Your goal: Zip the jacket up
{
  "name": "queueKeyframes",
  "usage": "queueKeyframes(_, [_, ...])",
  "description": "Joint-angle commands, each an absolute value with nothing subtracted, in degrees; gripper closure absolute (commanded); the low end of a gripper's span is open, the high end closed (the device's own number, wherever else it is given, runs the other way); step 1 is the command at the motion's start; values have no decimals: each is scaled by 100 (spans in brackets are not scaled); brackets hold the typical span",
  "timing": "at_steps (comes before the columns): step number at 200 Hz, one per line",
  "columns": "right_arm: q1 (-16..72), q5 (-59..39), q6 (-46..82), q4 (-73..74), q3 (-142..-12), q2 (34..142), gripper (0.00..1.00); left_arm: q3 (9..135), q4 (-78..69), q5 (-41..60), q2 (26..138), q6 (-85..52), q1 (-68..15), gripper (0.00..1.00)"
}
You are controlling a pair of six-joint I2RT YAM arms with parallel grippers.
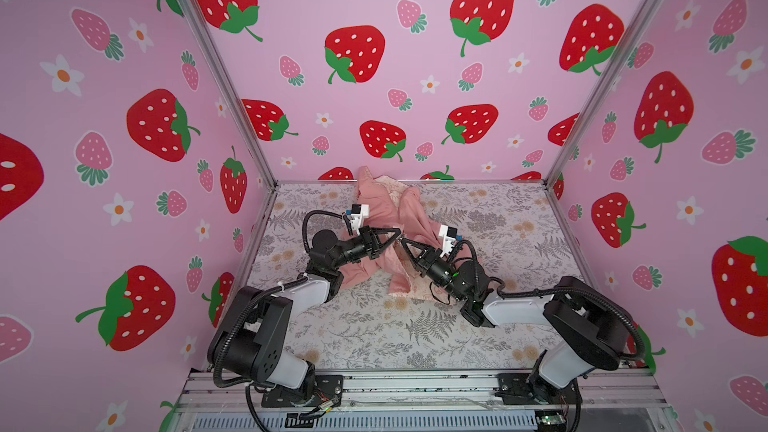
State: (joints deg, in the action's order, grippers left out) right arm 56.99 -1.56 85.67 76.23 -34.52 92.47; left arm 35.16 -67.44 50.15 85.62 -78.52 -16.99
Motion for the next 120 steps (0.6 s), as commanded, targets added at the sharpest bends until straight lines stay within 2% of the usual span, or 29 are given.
queueKeyframes(1, [6089, -1696, 8772, 7700, -3208, 9049, 100, 3770, -7277, 3160, 8505, -7606, -1450, 100])
queueKeyframes(43, [6215, -1655, 8590, 7407, -3245, 9160, 100, 3927, -7479, 3102, 8681, -7797, -1457, 100])
queueKeyframes(120, [6848, -1541, 8137, 6838, -3817, 9996, 100, 4051, -7700, 2979, 8842, -8240, -1454, 100])
